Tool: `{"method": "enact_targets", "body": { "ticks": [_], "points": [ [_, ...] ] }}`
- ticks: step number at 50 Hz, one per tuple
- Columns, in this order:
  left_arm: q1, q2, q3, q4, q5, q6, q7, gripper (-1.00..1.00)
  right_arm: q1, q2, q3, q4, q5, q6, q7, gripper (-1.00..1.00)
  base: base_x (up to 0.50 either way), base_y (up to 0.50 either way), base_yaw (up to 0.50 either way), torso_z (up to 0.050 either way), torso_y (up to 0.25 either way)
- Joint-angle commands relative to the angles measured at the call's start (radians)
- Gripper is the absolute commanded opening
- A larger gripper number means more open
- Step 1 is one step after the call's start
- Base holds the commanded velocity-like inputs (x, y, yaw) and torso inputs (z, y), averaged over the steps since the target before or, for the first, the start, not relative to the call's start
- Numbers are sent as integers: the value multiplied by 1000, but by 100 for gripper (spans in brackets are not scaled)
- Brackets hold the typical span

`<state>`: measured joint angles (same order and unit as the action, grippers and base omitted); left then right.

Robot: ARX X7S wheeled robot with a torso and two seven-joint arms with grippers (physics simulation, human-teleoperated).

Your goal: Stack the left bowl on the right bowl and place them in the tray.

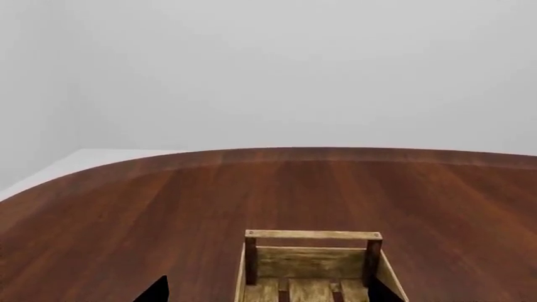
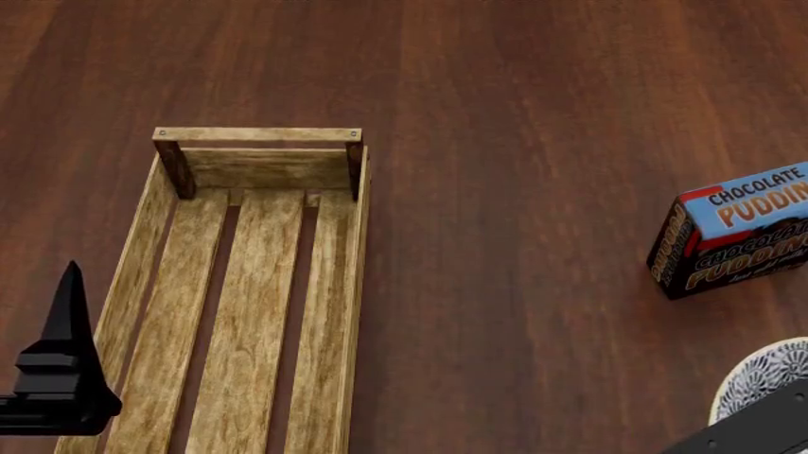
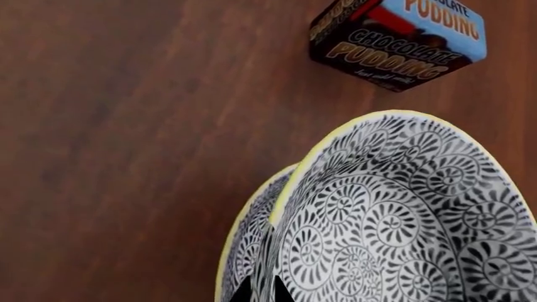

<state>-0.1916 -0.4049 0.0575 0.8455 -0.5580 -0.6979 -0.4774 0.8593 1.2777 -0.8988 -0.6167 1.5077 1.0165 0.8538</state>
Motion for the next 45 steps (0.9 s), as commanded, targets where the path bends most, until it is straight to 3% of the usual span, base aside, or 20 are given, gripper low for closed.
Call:
{"method": "enact_targets", "body": {
  "ticks": [1, 45],
  "points": [
    [-4, -3, 5, 4, -4, -4, -7, 100, 2, -10, 0, 22, -52, -5, -29, -100, 0, 0, 0, 0, 0],
    [-20, -13, 24, -2, -15, -3, -23, 100, -45, -22, -16, 101, -120, -62, -99, -100, 0, 0, 0, 0, 0]
  ]
}}
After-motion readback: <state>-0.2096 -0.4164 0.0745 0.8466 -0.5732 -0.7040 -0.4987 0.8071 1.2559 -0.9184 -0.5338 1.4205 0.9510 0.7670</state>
